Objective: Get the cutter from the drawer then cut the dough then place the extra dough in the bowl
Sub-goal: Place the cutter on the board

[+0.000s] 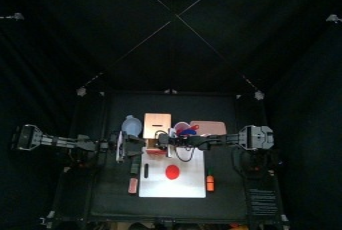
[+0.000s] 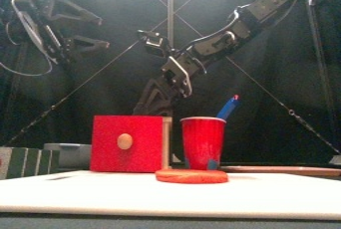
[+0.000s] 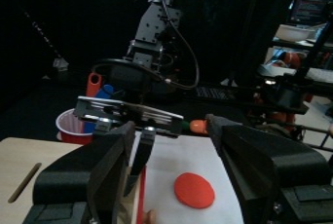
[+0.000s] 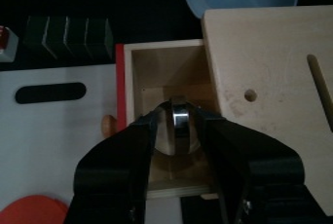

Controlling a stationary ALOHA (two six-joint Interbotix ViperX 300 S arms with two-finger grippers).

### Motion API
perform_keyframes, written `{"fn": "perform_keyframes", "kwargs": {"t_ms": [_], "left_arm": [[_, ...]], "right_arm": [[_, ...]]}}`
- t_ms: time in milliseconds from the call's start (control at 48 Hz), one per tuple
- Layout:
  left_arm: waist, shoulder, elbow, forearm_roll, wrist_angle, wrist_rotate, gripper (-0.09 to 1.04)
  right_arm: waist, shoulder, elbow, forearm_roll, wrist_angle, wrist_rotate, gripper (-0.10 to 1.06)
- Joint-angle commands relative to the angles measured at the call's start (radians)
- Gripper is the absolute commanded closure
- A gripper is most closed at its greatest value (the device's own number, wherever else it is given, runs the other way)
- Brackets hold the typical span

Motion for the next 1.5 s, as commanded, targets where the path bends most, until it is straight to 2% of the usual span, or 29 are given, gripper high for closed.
{"fn": "perform_keyframes", "kwargs": {"t_ms": [21,271,417,625,792,1083,1188,1271,1375,1500], "left_arm": [[-0.008,-0.002,-0.011,0.002,-0.009,-0.002,0.01],[-0.009,0.0,-0.011,-0.003,-0.009,-0.005,0.01],[-0.009,0.0,-0.012,-0.018,-0.009,-0.005,0.01],[-0.015,-0.002,-0.014,-0.021,-0.009,-0.005,0.01],[-0.014,-0.002,-0.009,-0.038,-0.009,-0.003,0.01],[-0.009,-0.002,0.0,-0.067,-0.009,-0.002,0.01],[-0.008,-0.002,0.006,-0.078,-0.009,-0.002,0.01],[-0.008,0.0,0.008,-0.081,-0.009,-0.002,0.01],[-0.006,0.0,0.011,-0.091,-0.009,-0.002,0.01],[-0.006,0.0,0.011,-0.098,-0.008,0.0,0.01]], "right_arm": [[-0.014,-0.005,-0.023,-0.002,0.014,-0.002,0.21],[-0.009,0.008,-0.041,-0.002,0.097,-0.003,0.22],[-0.006,0.008,-0.038,-0.003,0.1,-0.003,0.23],[0.0,0.005,-0.041,-0.003,0.1,-0.006,0.43],[0.029,-0.029,-0.055,-0.003,0.1,-0.018,0.54],[0.049,-0.129,-0.057,-0.006,0.1,-0.021,0.54],[0.052,-0.207,-0.041,-0.058,0.101,-0.011,0.54],[0.058,-0.293,-0.008,-0.083,0.103,-0.003,0.54],[0.071,-0.411,0.087,-0.078,0.104,-0.002,0.54],[0.104,-0.566,0.333,-0.084,0.106,-0.002,0.54]]}}
